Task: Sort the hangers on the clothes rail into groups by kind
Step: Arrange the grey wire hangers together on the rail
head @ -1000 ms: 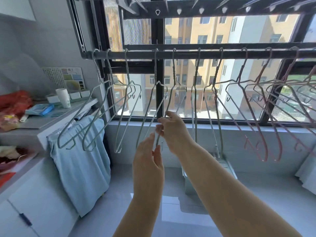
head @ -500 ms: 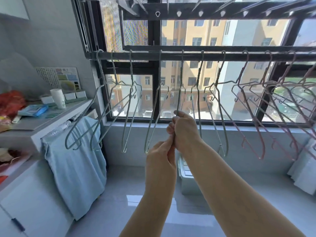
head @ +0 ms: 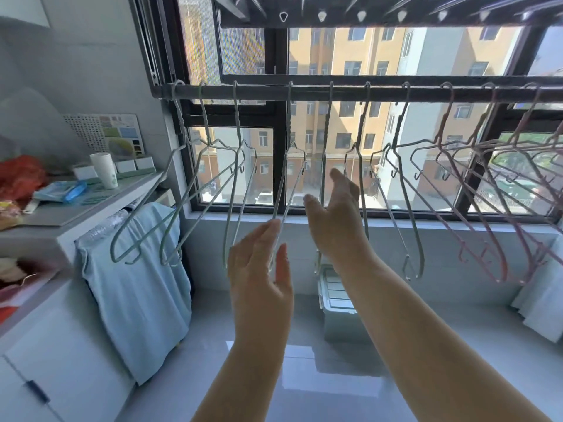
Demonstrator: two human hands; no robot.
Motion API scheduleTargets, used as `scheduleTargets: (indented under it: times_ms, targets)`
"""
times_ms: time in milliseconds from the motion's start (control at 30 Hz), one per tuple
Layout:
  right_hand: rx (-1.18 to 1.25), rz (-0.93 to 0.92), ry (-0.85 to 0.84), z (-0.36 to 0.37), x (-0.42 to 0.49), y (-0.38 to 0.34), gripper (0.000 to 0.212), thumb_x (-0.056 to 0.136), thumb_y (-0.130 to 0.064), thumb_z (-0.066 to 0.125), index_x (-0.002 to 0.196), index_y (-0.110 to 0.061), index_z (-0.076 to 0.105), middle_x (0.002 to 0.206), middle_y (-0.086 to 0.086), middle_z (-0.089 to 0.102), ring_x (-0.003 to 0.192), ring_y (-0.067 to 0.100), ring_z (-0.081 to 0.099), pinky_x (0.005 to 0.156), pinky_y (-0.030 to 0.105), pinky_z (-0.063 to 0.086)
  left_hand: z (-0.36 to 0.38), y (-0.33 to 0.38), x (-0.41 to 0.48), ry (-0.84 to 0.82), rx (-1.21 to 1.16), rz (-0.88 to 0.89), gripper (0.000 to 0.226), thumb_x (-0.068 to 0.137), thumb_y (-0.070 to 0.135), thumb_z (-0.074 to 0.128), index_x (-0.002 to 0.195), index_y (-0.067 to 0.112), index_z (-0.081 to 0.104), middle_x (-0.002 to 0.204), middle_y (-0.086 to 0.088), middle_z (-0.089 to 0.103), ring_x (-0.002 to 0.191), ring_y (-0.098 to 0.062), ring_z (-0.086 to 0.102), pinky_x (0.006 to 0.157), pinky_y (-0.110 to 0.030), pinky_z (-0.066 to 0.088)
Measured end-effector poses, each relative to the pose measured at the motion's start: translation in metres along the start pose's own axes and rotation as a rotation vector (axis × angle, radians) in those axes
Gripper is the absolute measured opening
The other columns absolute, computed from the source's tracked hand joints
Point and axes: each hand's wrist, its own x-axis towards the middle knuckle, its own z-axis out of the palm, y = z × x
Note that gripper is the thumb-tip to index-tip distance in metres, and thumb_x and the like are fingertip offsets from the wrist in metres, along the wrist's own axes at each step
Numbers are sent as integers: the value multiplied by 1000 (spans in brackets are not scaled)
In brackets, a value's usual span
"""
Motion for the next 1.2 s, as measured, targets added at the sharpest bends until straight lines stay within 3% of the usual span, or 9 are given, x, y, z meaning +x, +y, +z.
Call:
scheduleTargets:
  times_ms: [100, 200, 300, 400, 533, 667, 867, 1067, 1200]
  targets:
    - [-37, -82, -123, 10, -3, -18, 55, 94, -15, 45, 143, -17, 21, 146, 2, 29, 135, 19, 29, 104, 25, 25, -5, -8, 8, -48, 42, -61, 34, 86, 20, 56, 119, 9, 57, 109, -4, 64, 102, -13, 55, 92, -19, 41]
    - [-66, 4, -247, 31, 3, -27, 48, 93, -11, 43, 137, -10, 25, 141, 9, 33, 124, 24, 39, 94, 25, 32, -12, -12, 10, -137, 4, -150, 28, 85, 15, 60, 113, 9, 62, 89, -6, 70, 78, -15, 65, 74, -22, 51]
    - [-52, 100, -265, 54, 9, -25, 42, 90, -4, 42, 130, -3, 30, 125, 17, 46, 101, 24, 50, 80, 31, 41, -17, -17, 11, -201, 13, -181, 23, 84, 14, 61, 106, 14, 67, 81, -1, 72, 69, -9, 65, 70, -23, 53]
    - [50, 172, -266, 70, 12, -21, 44, 88, 3, 41, 130, -3, 31, 129, 18, 47, 105, 28, 53, 83, 34, 47, -23, -21, 14, -238, 6, -184, 22, 84, 12, 61, 104, 16, 68, 81, 0, 72, 69, -8, 65, 74, -17, 48]
    - [120, 213, -254, 77, 13, -20, 45, 85, 11, 34, 127, -4, 36, 132, 13, 44, 102, 21, 44, 74, 25, 38, -32, -23, 19, -266, -6, -177, 21, 83, 10, 62, 101, 18, 69, 80, 1, 71, 71, -10, 65, 70, -22, 49]
    - [109, 194, -233, 78, 10, -23, 42, 84, 11, 33, 123, -3, 39, 121, 9, 46, 94, 18, 43, 59, 16, 33, -36, -22, 21, -282, -35, -205, 21, 84, 11, 61, 101, 19, 69, 82, 1, 71, 73, -9, 65, 71, -16, 48]
    - [126, 221, -256, 75, 10, -26, 37, 84, 13, 32, 115, -5, 41, 108, 6, 42, 69, 8, 40, 53, 18, 30, -36, -23, 21, -288, -56, -197, 21, 84, 9, 61, 101, 17, 70, 82, 0, 71, 71, -9, 64, 71, -7, 43]
    - [234, 244, -177, 71, 7, -19, 48, 83, 13, 32, 125, -9, 40, 118, 5, 48, 71, 10, 46, 55, 19, 36, -34, -20, 19, -303, -98, -177, 21, 83, 8, 61, 99, 17, 70, 82, 0, 71, 69, -9, 64, 71, -9, 44]
    - [297, 238, -134, 63, 9, -13, 52, 83, 14, 31, 131, -8, 39, 118, 3, 51, 72, 11, 46, 71, 27, 43, -34, -18, 11, -323, -152, -165, 25, 85, 14, 60, 108, 23, 66, 93, 6, 69, 78, -1, 64, 76, -3, 44]
